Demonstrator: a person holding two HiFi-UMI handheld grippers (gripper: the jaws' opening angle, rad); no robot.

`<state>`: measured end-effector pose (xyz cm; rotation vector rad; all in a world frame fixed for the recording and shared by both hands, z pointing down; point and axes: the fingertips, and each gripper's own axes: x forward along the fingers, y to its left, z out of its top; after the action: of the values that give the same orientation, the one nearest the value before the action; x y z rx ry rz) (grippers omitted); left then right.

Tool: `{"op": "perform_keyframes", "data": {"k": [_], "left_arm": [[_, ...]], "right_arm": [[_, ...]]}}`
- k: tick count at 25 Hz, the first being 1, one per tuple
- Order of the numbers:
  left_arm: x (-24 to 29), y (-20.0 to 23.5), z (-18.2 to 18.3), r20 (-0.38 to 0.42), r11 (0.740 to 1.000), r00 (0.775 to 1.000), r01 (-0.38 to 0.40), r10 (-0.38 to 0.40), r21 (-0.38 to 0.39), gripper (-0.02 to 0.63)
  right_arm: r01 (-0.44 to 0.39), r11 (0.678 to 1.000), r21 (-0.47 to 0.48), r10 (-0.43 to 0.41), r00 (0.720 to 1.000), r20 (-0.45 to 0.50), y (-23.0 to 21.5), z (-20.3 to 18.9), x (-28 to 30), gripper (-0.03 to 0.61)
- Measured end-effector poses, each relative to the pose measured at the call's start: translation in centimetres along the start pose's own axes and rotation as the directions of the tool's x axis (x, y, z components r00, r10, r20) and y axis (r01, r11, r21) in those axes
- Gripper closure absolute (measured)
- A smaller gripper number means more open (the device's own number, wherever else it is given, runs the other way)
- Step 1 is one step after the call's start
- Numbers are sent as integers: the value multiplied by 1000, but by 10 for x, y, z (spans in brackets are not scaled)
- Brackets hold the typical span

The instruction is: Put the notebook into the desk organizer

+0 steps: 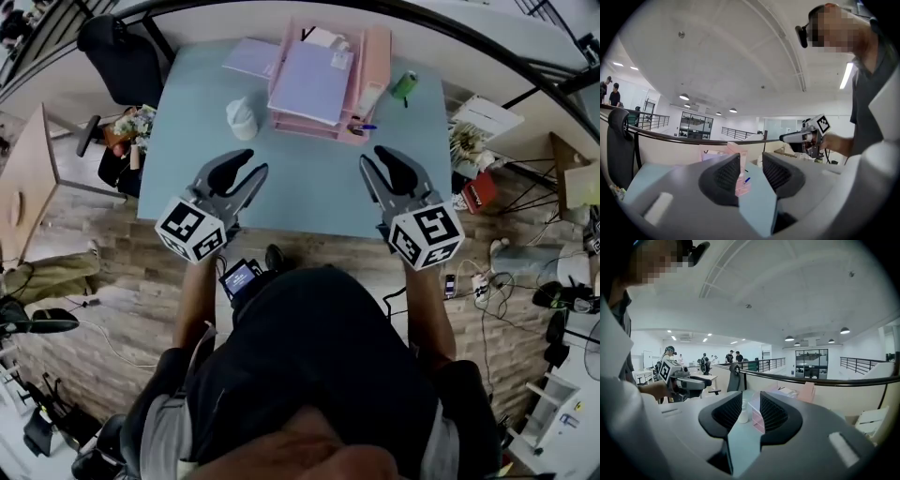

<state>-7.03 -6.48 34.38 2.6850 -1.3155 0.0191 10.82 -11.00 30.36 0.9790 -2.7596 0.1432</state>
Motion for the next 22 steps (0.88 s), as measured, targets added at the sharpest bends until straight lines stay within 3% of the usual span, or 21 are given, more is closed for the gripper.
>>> {"op": "perform_keyframes", "data": {"k": [14,22], "left_arm": [[-3,56,-8,-28,992,992,126,-126,7,443],[2,77,-23,-51,991,990,132,-133,-23,443]], "right_arm": [[130,991,14,-130,991,-26,21,-6,39,479],[134,991,20,-133,990,-56,24,-14,57,479]]}}
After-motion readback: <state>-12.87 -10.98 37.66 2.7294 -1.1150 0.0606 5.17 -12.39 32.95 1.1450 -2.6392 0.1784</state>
